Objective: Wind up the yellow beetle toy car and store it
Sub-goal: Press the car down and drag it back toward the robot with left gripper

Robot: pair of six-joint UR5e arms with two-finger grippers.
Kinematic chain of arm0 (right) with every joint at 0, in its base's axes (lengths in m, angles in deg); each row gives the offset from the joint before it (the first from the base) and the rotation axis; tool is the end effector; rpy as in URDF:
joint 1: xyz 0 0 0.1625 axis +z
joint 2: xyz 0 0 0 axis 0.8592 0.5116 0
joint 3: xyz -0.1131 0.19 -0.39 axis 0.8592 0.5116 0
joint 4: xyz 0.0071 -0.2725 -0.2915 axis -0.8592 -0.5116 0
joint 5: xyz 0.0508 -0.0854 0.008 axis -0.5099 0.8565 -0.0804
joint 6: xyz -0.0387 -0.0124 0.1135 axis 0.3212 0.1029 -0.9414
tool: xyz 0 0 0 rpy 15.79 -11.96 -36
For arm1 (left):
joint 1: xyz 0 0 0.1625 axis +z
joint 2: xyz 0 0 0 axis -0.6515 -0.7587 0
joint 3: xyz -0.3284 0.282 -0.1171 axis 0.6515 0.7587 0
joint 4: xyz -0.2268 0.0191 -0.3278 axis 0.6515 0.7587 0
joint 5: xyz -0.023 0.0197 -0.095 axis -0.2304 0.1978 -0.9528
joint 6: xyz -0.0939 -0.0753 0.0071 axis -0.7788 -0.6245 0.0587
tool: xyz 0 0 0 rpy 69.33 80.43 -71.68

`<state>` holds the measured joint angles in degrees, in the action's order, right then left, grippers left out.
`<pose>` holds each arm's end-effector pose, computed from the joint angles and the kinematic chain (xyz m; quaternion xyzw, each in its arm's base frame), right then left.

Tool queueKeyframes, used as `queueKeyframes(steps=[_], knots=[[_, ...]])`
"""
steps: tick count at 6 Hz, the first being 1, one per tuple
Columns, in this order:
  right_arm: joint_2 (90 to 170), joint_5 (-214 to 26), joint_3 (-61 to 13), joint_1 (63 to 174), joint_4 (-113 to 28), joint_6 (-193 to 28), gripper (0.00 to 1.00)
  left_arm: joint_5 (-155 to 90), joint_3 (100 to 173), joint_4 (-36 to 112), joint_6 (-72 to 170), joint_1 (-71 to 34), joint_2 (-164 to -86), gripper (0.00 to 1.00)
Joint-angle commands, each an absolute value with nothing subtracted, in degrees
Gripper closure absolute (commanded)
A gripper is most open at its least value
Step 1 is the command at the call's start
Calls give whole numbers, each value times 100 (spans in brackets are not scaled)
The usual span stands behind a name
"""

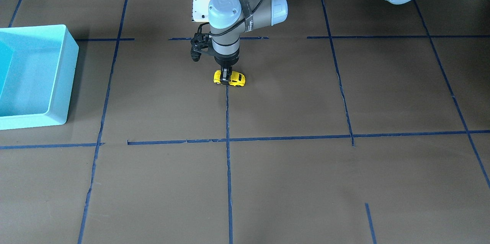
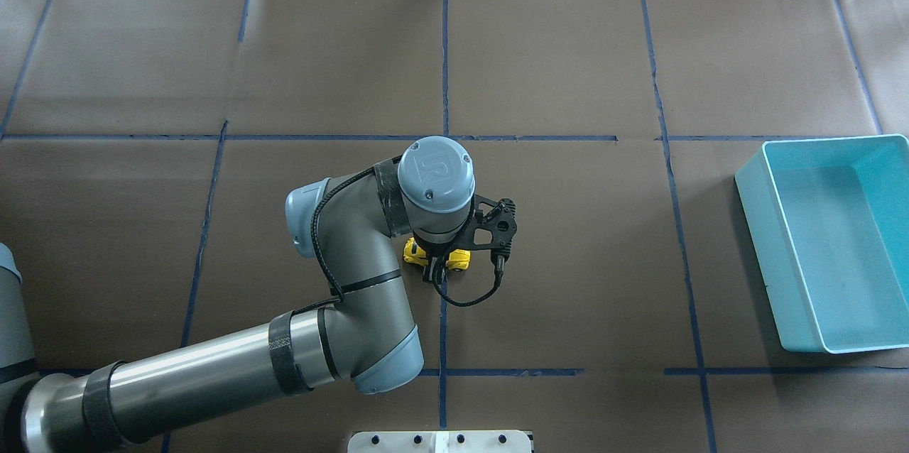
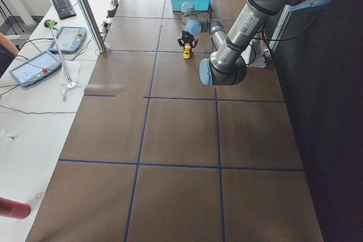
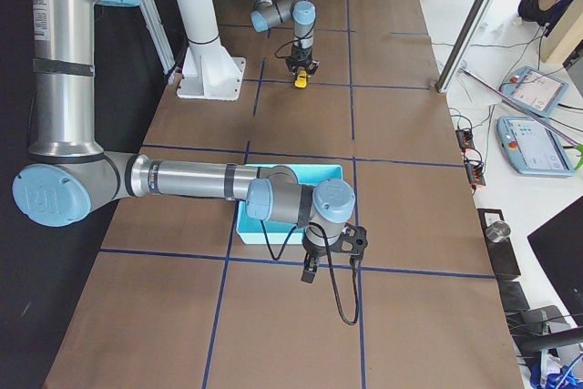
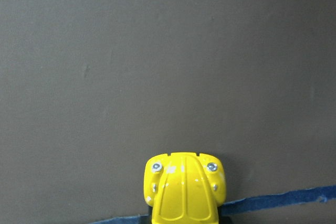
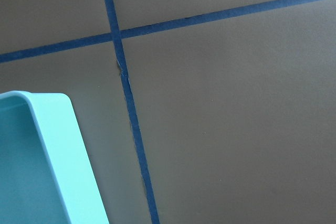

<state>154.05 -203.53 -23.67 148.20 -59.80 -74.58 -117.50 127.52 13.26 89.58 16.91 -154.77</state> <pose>0.0437 -0.4394 0.7155 -0.0758 -0.3586 0.0799 0.9270 0.6690 -0.4028 0.2189 0.2966 0.2499 0.6992 0.6005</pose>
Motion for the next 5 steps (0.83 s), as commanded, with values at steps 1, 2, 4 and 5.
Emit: queueKeyframes(steps=[1, 2, 4, 5], knots=[[15405, -20353, -2353, 14818, -5980, -7458, 0, -11757, 13262, 1389, 8969, 1692, -14887, 92], [15405, -20353, -2353, 14826, -5980, -7458, 0, -11766, 13693, 1407, 8952, 1684, -14499, 92], [15405, -20353, -2353, 14818, -5980, -7458, 0, -11775, 14109, 1626, 8986, 1684, -13901, 42], [15405, -20353, -2353, 14818, -5980, -7458, 0, -11766, 14198, 1775, 9013, 1631, -13837, 0]])
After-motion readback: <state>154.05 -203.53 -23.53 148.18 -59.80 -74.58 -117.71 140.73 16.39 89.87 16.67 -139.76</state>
